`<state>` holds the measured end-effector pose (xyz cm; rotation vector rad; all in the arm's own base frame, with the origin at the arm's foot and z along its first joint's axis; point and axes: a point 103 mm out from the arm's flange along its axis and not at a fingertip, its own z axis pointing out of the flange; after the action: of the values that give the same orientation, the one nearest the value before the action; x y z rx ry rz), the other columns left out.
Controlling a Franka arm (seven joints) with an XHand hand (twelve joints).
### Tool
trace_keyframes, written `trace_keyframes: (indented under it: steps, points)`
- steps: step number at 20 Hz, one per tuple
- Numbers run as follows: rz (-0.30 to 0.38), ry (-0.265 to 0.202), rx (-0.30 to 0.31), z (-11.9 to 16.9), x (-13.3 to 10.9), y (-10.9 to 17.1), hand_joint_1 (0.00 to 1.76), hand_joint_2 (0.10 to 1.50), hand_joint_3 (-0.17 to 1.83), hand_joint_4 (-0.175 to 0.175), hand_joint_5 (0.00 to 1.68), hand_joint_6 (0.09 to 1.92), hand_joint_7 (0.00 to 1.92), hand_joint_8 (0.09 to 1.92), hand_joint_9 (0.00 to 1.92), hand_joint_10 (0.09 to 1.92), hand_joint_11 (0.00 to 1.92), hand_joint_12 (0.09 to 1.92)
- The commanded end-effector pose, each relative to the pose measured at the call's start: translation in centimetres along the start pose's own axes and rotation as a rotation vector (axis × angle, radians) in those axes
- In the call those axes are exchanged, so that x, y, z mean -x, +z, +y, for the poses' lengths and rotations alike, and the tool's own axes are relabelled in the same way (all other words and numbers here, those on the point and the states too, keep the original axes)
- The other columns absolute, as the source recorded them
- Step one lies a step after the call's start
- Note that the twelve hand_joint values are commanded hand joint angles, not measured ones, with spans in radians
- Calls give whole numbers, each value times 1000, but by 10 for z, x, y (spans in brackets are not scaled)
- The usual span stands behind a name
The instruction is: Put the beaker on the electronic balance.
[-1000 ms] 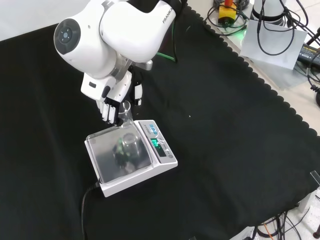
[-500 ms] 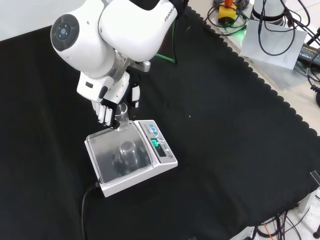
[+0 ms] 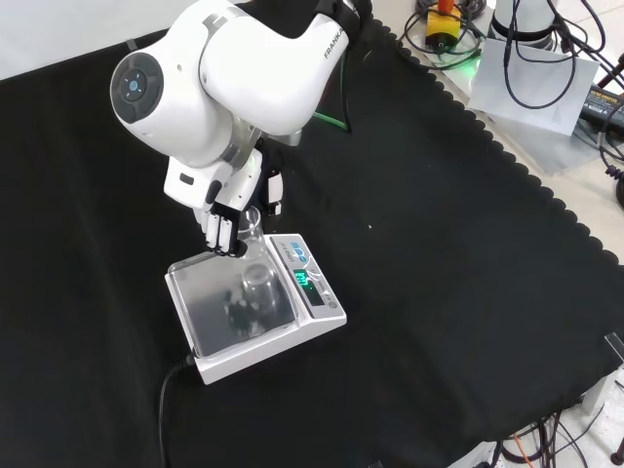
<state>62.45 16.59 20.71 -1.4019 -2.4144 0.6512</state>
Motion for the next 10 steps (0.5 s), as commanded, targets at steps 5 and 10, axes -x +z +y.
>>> trace_keyframes:
  steps: [5, 10]
  points:
    - [12, -11, 5, 8, -5, 2, 1360, 1166, 0, -175, 821, 1238, 694, 1323, 1004, 1123, 990, 936]
    - [25, -24, -28, 26, -7, 16, 1360, 1166, 0, -175, 822, 1238, 695, 1322, 1005, 1123, 990, 936]
